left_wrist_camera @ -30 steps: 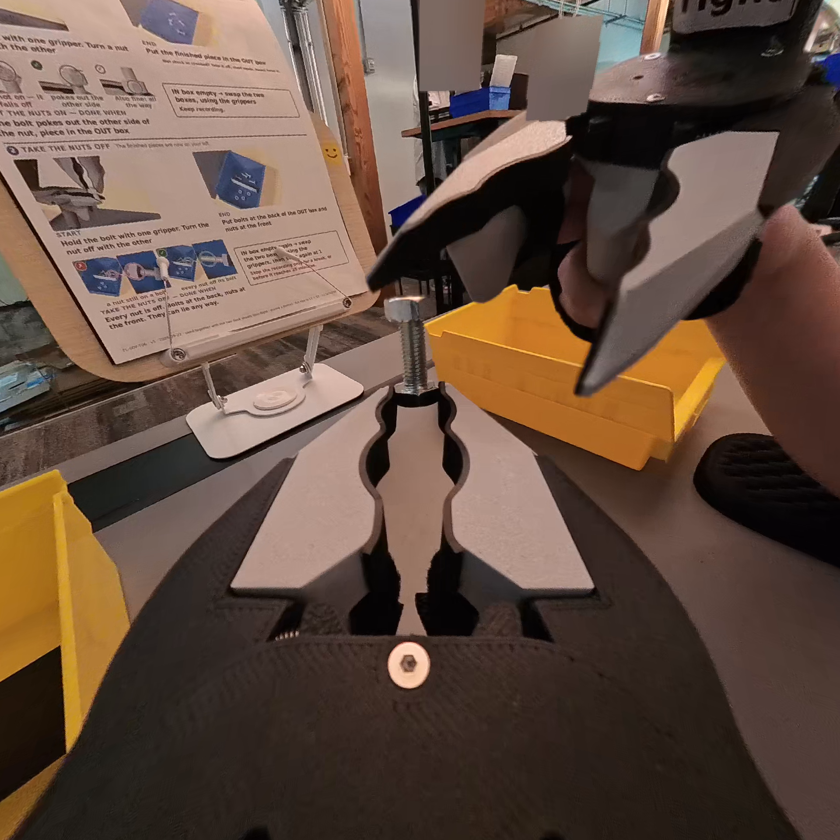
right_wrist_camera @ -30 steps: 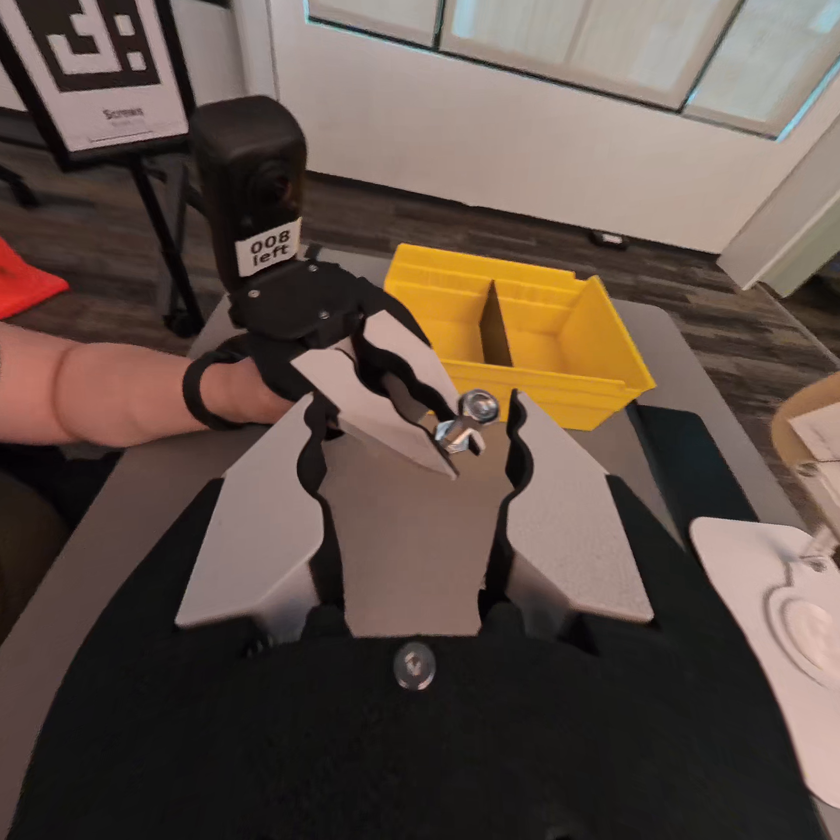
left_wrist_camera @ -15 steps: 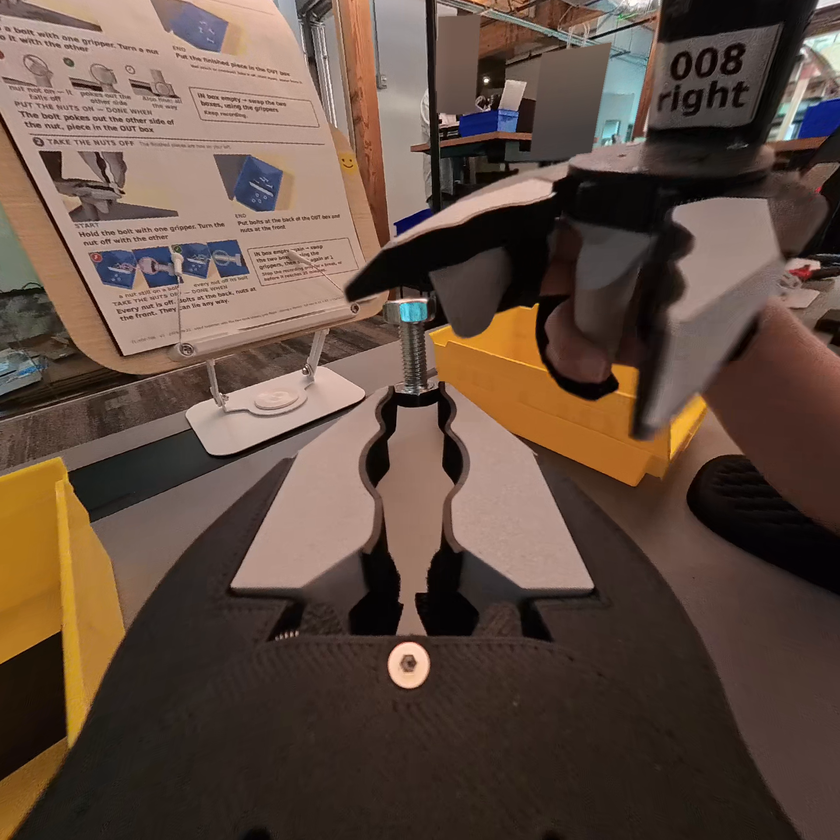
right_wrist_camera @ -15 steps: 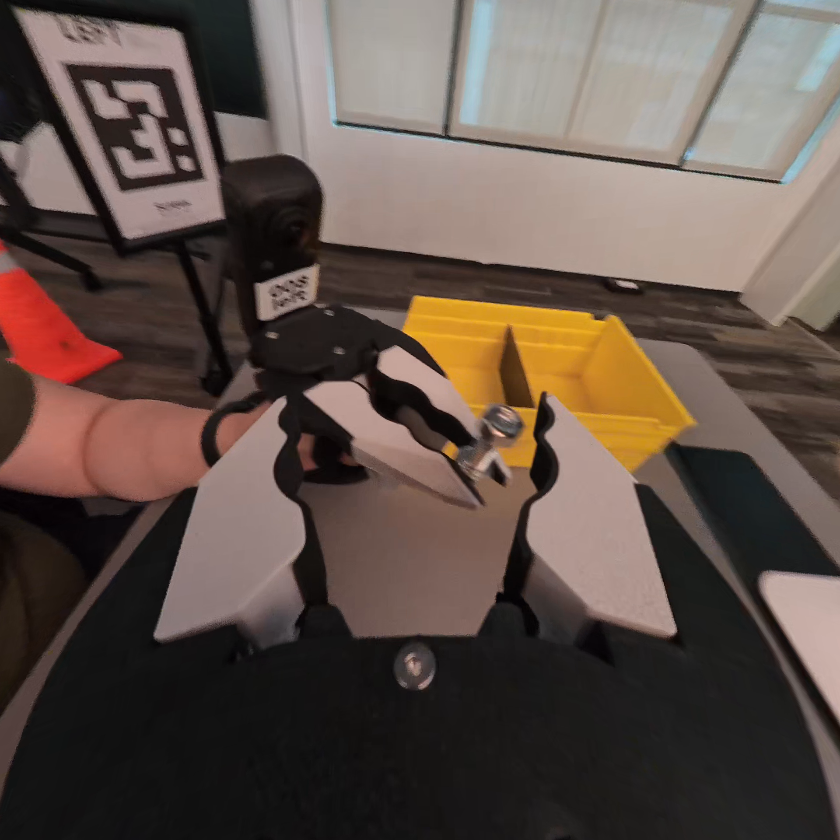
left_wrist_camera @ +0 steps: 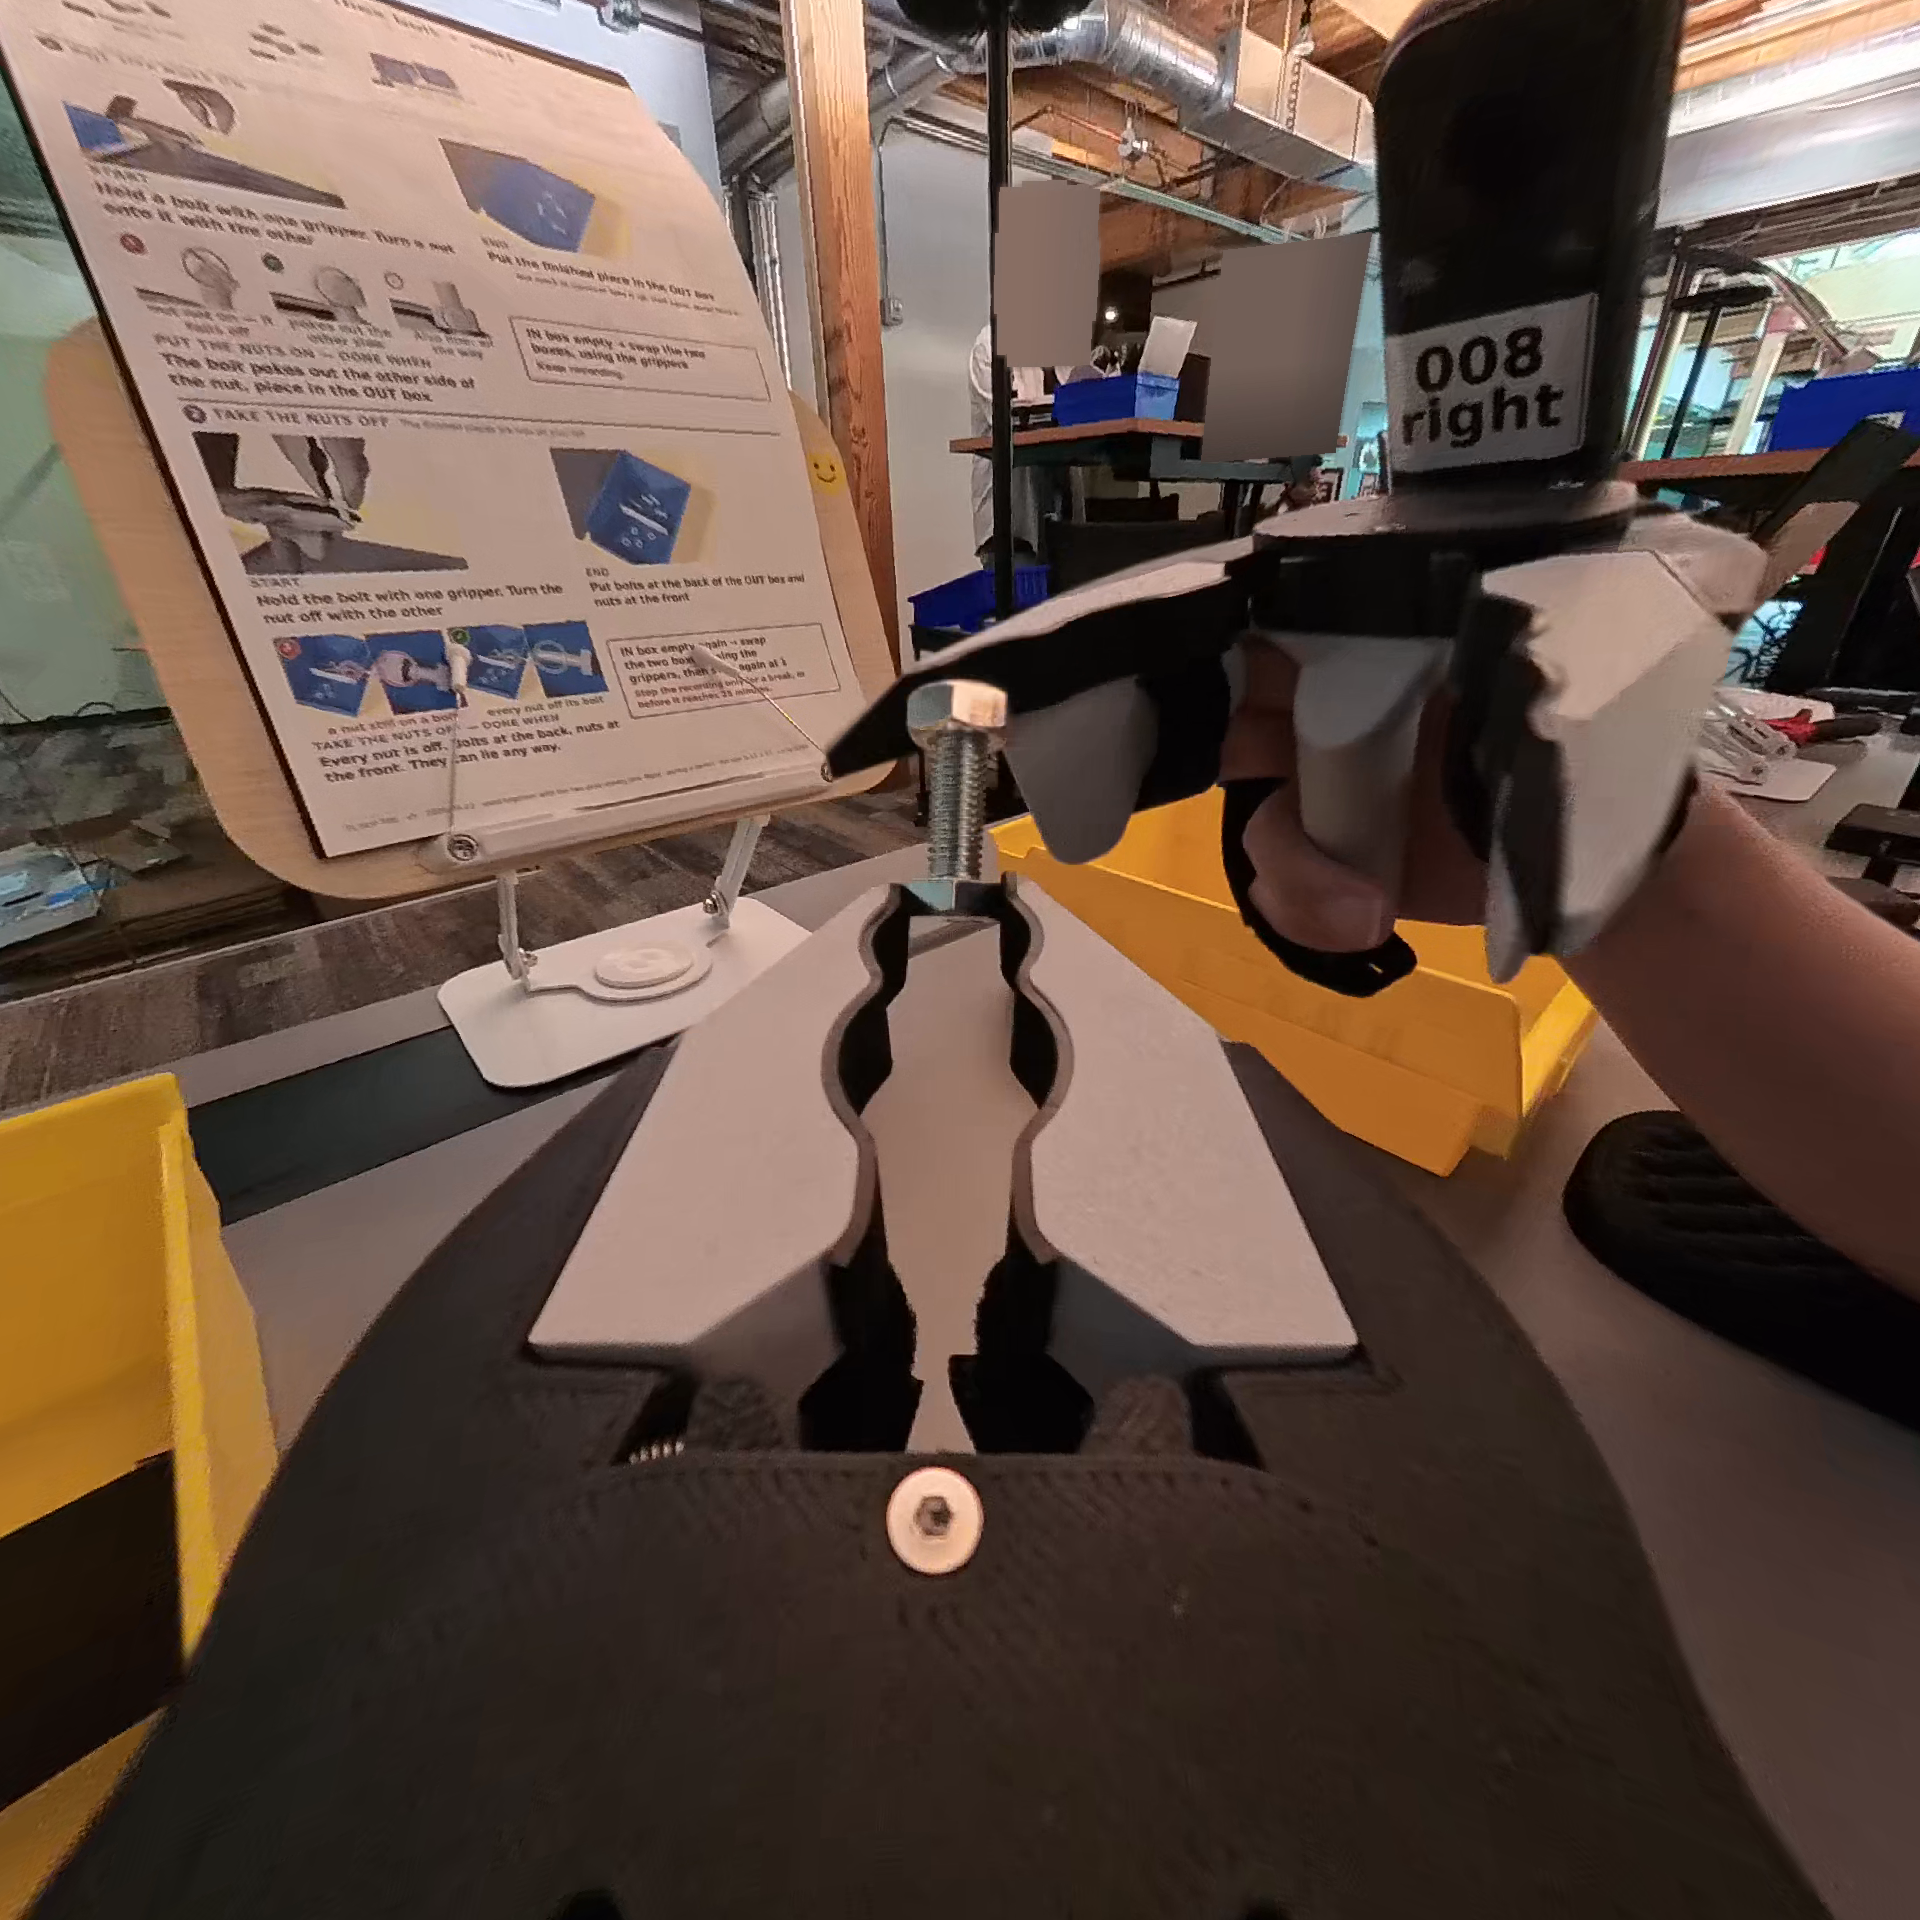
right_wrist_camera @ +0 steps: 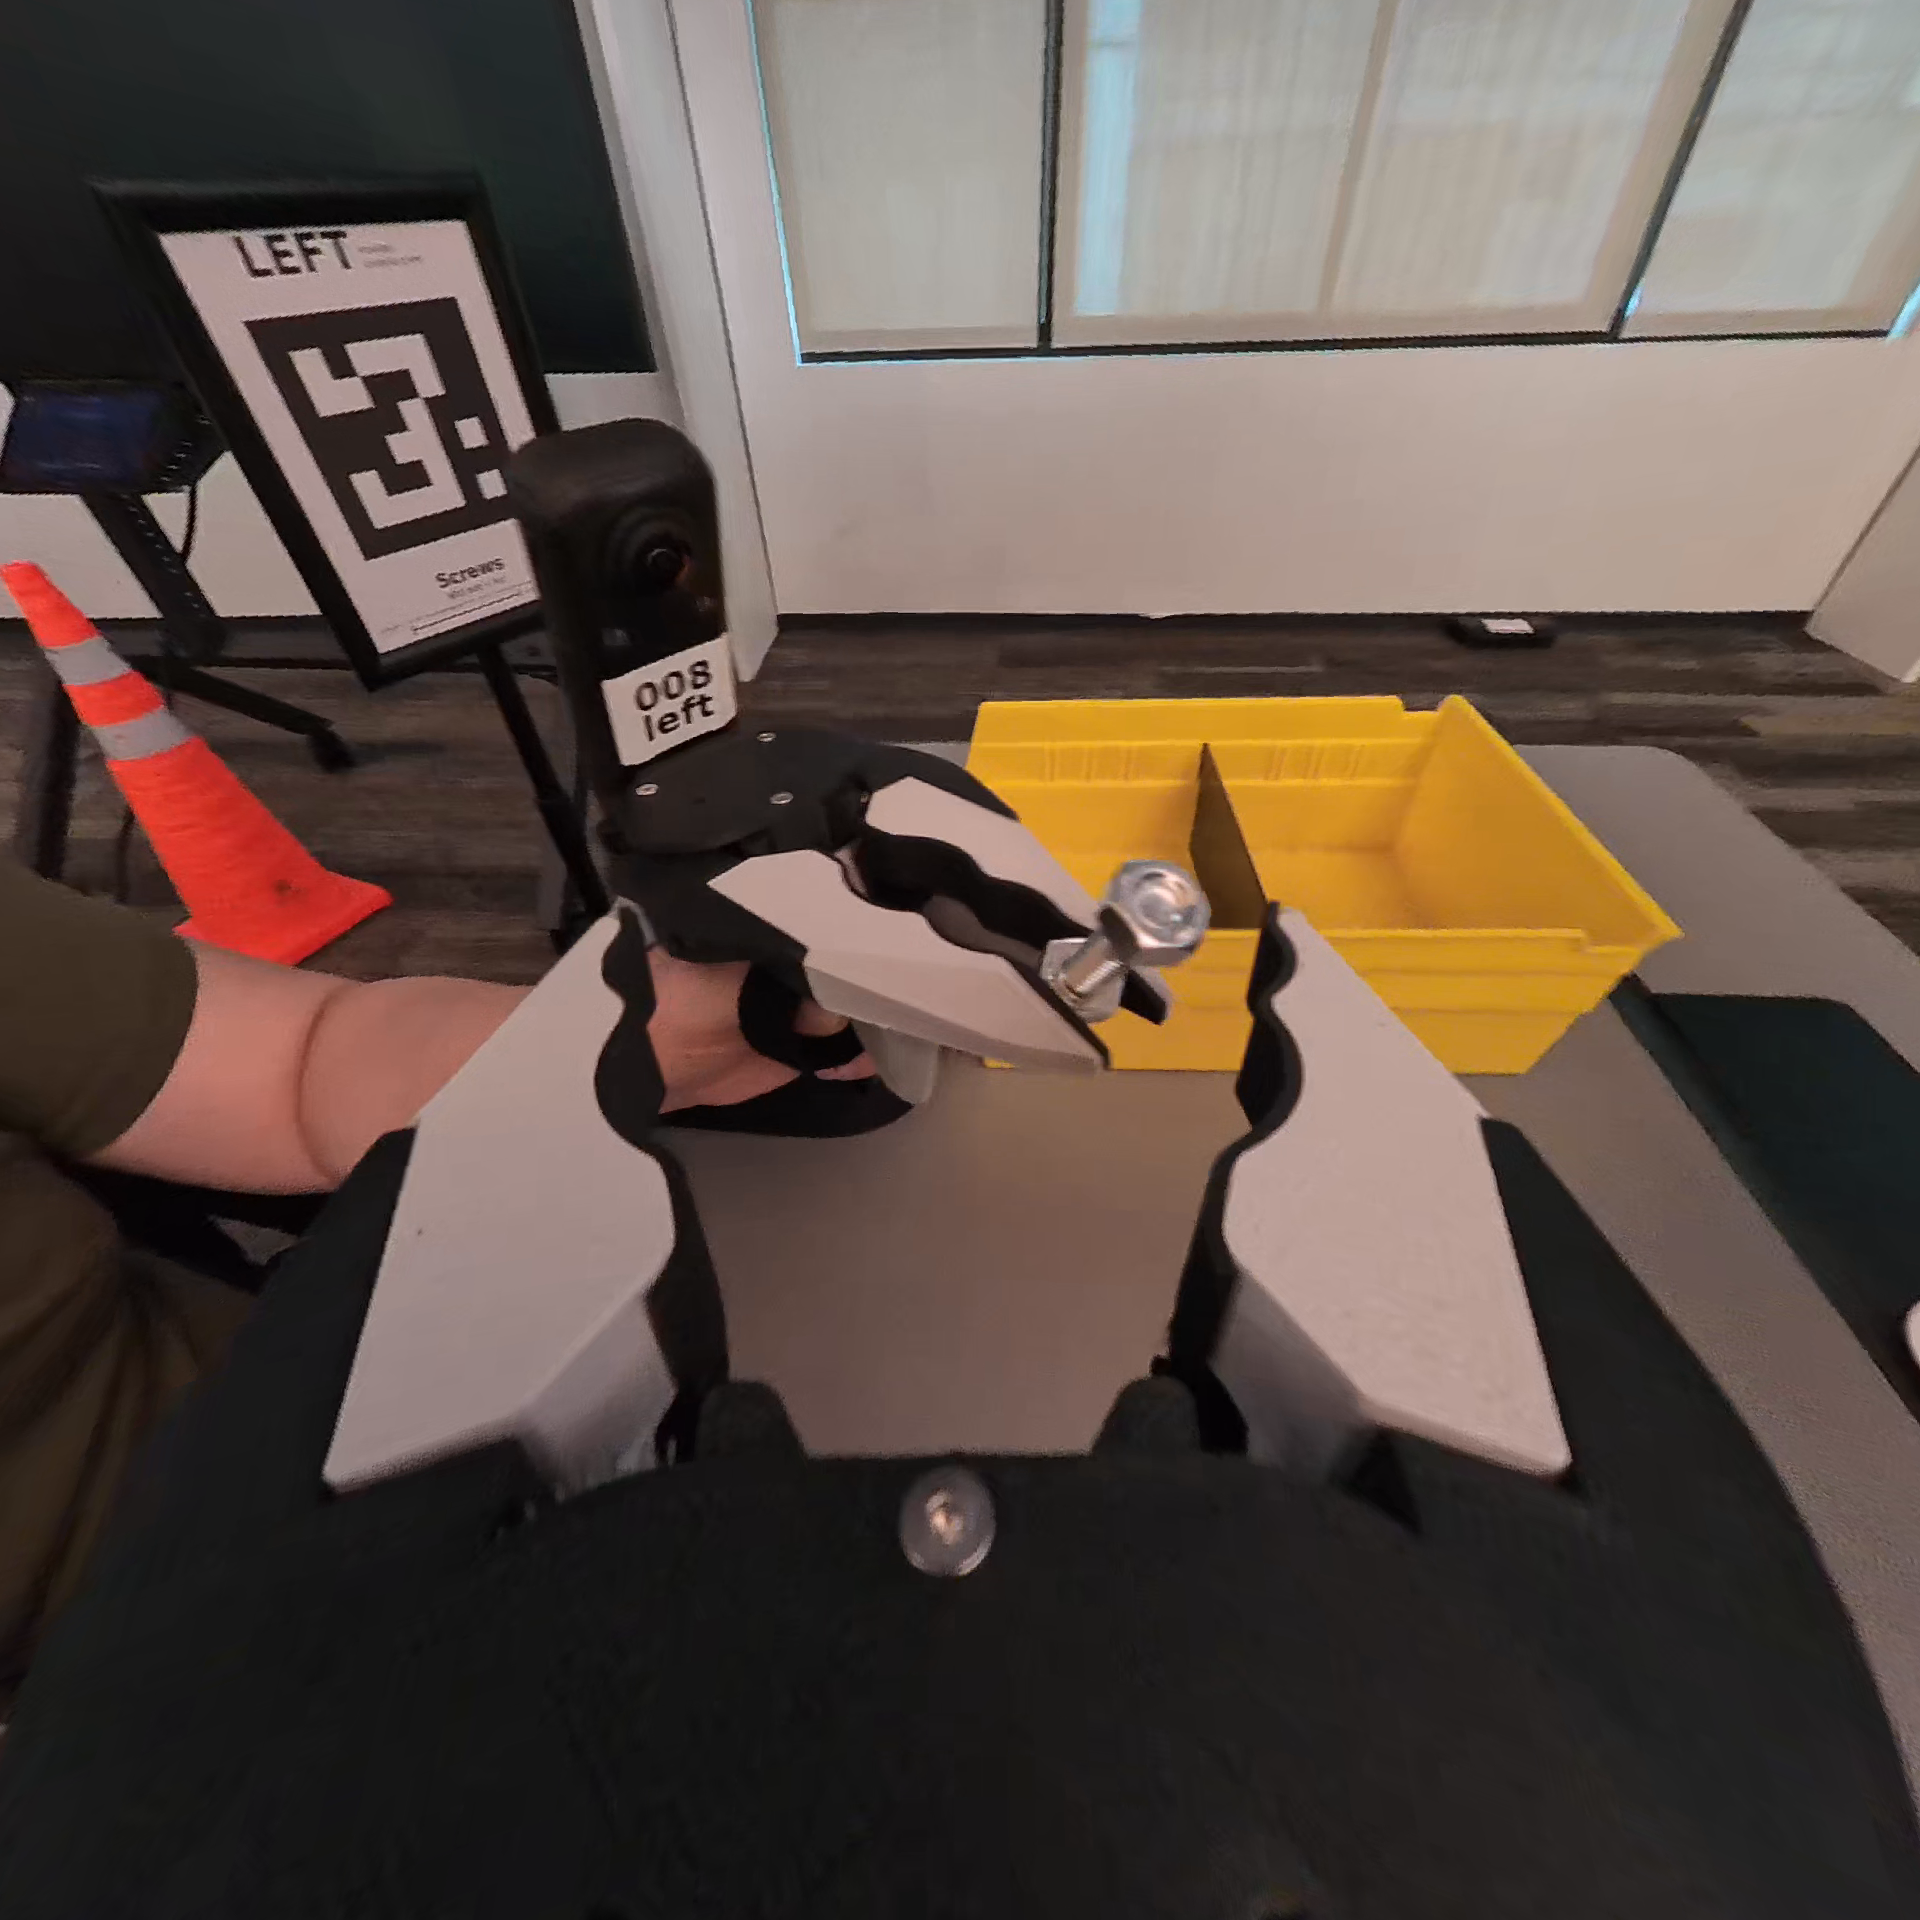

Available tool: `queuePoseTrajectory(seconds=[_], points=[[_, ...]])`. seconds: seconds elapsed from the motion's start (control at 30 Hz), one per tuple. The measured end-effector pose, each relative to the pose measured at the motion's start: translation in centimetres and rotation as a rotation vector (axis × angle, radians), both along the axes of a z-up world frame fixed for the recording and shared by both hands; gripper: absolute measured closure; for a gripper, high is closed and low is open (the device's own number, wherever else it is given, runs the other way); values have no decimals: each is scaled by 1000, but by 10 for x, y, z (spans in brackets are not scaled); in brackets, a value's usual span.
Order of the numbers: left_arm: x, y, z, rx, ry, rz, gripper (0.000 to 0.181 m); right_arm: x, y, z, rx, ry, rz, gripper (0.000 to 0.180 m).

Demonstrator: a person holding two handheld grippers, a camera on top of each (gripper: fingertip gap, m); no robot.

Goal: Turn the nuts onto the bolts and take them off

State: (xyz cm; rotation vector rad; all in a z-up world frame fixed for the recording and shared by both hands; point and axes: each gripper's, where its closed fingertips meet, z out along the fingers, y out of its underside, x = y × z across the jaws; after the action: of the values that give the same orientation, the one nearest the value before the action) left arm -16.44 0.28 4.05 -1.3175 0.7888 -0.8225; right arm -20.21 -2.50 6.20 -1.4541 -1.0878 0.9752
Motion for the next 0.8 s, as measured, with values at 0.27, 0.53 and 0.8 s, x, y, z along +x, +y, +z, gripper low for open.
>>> queuePoseTrajectory(seconds=[0.27, 0.53, 0.8], points=[[-36, 21, 10, -8, -37, 136, 165, -14, -26, 0, 130, -111, 71, 80], [-31, -23, 23, 37, -87, 93, 165, -32, -32, 22, 103, 37, 41, 72], [-58, -42, 37, 50, -146, 222, 165, -41, -82, 19, 45, -71, 179, 81]])
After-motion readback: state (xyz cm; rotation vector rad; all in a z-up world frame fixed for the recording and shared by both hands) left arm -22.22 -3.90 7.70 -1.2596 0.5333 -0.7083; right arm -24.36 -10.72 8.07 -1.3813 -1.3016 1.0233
